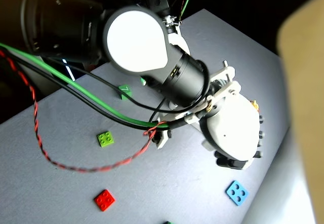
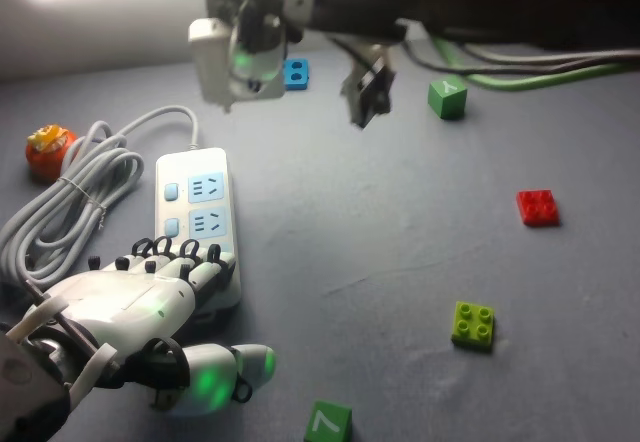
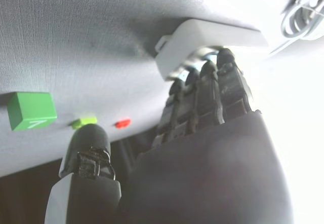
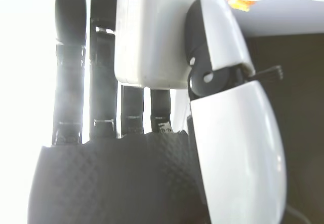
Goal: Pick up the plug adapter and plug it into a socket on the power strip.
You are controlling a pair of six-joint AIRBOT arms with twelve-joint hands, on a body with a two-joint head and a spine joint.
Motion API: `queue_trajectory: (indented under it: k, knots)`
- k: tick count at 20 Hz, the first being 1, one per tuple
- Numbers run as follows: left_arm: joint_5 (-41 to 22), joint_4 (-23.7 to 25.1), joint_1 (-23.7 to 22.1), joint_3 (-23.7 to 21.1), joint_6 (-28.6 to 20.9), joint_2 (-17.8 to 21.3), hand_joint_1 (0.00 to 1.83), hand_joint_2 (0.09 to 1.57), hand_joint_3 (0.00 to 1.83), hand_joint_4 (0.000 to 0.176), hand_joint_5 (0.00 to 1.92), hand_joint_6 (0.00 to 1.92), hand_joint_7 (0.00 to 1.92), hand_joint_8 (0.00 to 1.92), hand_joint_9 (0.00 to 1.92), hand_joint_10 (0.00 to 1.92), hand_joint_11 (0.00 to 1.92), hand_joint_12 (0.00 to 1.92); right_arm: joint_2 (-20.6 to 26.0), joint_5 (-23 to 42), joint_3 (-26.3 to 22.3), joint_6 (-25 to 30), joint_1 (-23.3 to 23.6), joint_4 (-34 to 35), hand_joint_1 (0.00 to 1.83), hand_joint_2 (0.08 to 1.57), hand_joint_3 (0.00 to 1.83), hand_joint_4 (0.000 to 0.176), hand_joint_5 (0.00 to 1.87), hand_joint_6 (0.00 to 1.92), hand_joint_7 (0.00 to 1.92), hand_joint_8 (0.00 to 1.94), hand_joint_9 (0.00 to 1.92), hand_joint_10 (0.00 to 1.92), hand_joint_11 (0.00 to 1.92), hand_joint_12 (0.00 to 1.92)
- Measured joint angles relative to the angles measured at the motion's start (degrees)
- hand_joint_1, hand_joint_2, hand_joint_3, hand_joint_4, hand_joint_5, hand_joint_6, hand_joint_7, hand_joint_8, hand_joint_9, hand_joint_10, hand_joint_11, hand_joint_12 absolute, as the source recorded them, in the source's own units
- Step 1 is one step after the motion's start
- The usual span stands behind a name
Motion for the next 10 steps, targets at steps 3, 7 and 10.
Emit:
queue_trajectory:
  k: [3, 7, 10]
  knots:
    - [0.02, -0.02, 0.04, 0.0, -0.02, 0.0, 0.0, 1.28, 0.0, 0.0, 0.03, 0.01, 0.03, 0.01, 0.02, 0.01, 0.01, 0.0, -1.79, -0.09, 0.22, 1.27, -1.01, 0.5, 1.19, 1.16, 0.0, 0.026, 0.87, 1.19, 0.92, 1.07, 1.08, 0.14, 0.66, 1.13]
    - [-0.13, 0.15, 0.44, 0.0, -0.13, 0.0, 0.0, 1.28, 0.0, 0.0, 0.01, 0.0, 0.02, 0.0, 0.02, 0.0, 0.0, 0.0, -3.04, 0.02, 0.24, 3.37, -1.9, -3.21, 1.19, 1.16, 0.0, 0.024, 0.86, 1.19, 0.93, 1.05, 1.1, 0.13, 0.69, 1.11]
    - [-0.11, 0.15, 0.42, 0.0, -0.2, 0.0, 0.0, 1.28, 0.0, 0.0, 0.02, 0.0, 0.02, 0.0, 0.01, 0.0, 0.0, 0.0, -3.56, -0.35, 0.46, 5.22, -3.17, -5.6, 1.19, 1.17, 0.0, 0.024, 0.85, 1.23, 0.9, 1.08, 1.08, 0.11, 0.67, 1.12]
